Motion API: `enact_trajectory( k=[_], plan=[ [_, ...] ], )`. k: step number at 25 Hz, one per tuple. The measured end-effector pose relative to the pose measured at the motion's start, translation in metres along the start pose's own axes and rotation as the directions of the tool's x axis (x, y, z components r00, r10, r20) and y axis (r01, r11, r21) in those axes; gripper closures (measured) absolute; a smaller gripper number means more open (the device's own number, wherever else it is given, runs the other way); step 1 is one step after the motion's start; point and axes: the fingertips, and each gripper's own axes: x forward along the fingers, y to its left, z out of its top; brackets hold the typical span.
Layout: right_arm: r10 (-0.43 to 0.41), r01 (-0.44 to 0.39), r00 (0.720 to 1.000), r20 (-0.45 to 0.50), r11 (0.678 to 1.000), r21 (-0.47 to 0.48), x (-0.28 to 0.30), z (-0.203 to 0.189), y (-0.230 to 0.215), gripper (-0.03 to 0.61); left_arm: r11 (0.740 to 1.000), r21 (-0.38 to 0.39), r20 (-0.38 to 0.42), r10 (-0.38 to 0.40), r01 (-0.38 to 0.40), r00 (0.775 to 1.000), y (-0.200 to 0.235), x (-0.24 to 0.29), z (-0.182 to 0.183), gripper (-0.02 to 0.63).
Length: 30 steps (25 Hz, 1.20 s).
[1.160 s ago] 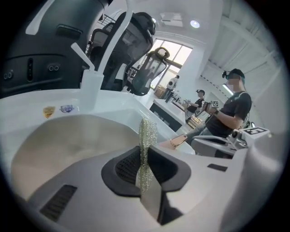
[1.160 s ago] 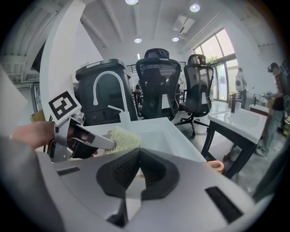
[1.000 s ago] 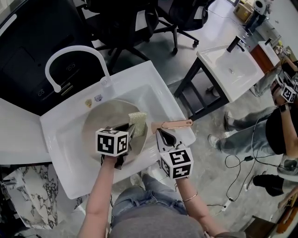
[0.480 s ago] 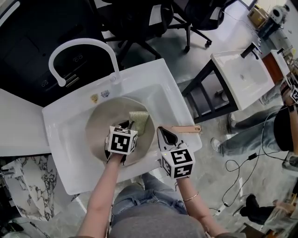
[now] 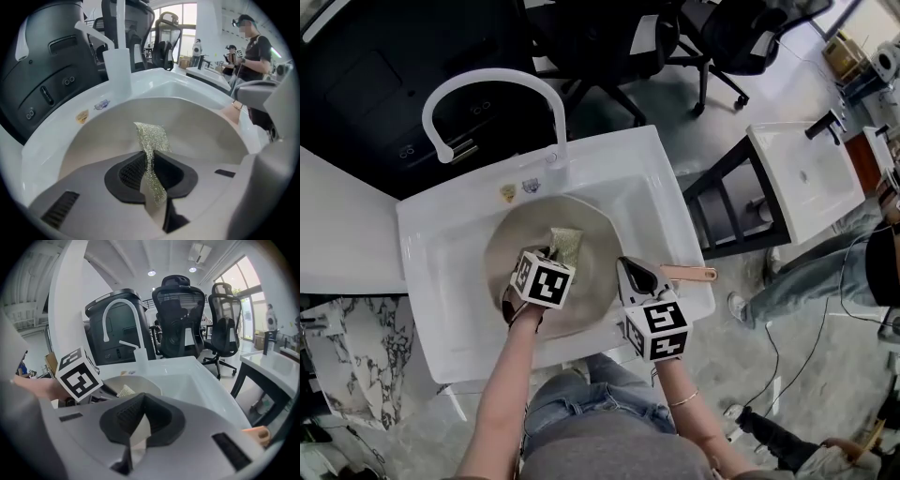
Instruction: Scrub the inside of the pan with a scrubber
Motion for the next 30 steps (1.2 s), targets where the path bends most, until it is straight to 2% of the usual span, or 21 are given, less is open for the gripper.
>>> enact_trajectory(
  k=[4, 8, 14, 20, 24, 26, 28, 30],
  plan=[
    [0.03, -0.03, 1.0, -0.002, 0.999, -0.017, 0.007, 0.004, 0.007, 0.568, 0.998, 0.005, -0.05, 0.062, -0.062, 0.997, 0.024, -0.007, -0.013, 0.549],
    [0.054, -0.054, 0.999, -0.003, 0.998, -0.031, 0.012, 0.006, 0.016, 0.568, 0.988, 0.016, -0.065, 0.156, -0.156, 0.986, 0.051, -0.018, -0.021, 0.549],
    [0.065, -0.065, 0.998, -0.004, 0.997, -0.049, 0.012, 0.01, 0.023, 0.568, 0.954, 0.02, -0.057, 0.299, -0.298, 0.953, 0.093, -0.042, -0.029, 0.549],
    [0.059, -0.059, 0.998, 0.005, 0.996, -0.06, 0.007, 0.011, 0.029, 0.568, 0.93, -0.048, -0.015, 0.365, -0.365, 0.931, 0.119, -0.063, -0.036, 0.549],
    [0.032, -0.031, 0.999, 0.023, 0.998, -0.055, -0.004, 0.01, 0.028, 0.568, 0.921, -0.068, 0.077, 0.387, -0.383, 0.919, 0.117, -0.081, -0.026, 0.549],
    [0.008, -0.007, 0.999, 0.031, 0.999, -0.047, -0.011, 0.01, 0.025, 0.568, 0.926, -0.074, 0.135, 0.377, -0.37, 0.916, 0.111, -0.091, -0.017, 0.549],
    [-0.016, 0.017, 0.999, 0.042, 0.999, -0.038, -0.018, 0.009, 0.021, 0.568, 0.942, -0.111, 0.192, 0.332, -0.316, 0.923, 0.103, -0.098, -0.009, 0.549],
    [-0.04, 0.041, 0.998, 0.052, 0.999, -0.028, -0.026, 0.007, 0.018, 0.568, 0.961, -0.162, 0.242, 0.259, -0.224, 0.935, 0.09, -0.103, -0.001, 0.549]
  ],
)
